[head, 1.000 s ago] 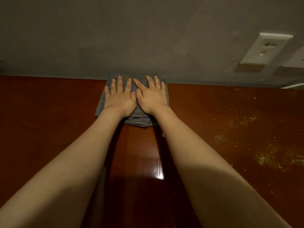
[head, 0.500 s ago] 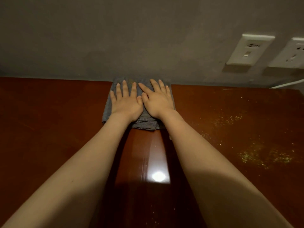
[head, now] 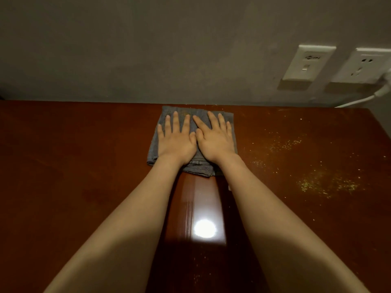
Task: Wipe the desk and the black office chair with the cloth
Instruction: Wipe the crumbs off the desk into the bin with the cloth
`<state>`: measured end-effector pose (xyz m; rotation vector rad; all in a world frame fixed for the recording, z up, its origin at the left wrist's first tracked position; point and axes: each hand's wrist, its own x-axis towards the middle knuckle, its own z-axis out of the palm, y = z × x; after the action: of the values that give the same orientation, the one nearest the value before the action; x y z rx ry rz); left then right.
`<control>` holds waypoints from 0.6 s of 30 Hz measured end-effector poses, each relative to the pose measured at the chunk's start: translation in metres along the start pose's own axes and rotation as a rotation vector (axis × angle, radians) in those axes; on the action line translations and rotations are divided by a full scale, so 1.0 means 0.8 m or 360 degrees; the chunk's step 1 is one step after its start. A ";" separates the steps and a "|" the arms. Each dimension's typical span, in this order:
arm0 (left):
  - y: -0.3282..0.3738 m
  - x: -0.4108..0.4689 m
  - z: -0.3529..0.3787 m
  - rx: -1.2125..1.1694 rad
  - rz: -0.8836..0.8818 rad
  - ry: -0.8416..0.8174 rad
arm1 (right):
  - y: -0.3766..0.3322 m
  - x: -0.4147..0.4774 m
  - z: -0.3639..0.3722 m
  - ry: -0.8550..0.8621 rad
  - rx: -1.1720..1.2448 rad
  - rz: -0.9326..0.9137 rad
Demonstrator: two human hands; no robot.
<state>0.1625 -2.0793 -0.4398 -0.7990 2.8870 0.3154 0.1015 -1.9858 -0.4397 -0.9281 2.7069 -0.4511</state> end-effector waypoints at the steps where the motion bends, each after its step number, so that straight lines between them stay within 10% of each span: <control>1: -0.001 -0.006 0.001 -0.0010 0.0009 -0.0005 | -0.001 -0.007 0.001 0.0004 0.0005 0.0011; 18: -0.018 -0.135 0.019 -0.0050 0.0130 -0.0084 | -0.034 -0.146 0.024 -0.0002 -0.0008 0.0161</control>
<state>0.2629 -2.0343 -0.4373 -0.6687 2.8771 0.3854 0.2125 -1.9366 -0.4329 -0.7881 2.7395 -0.4231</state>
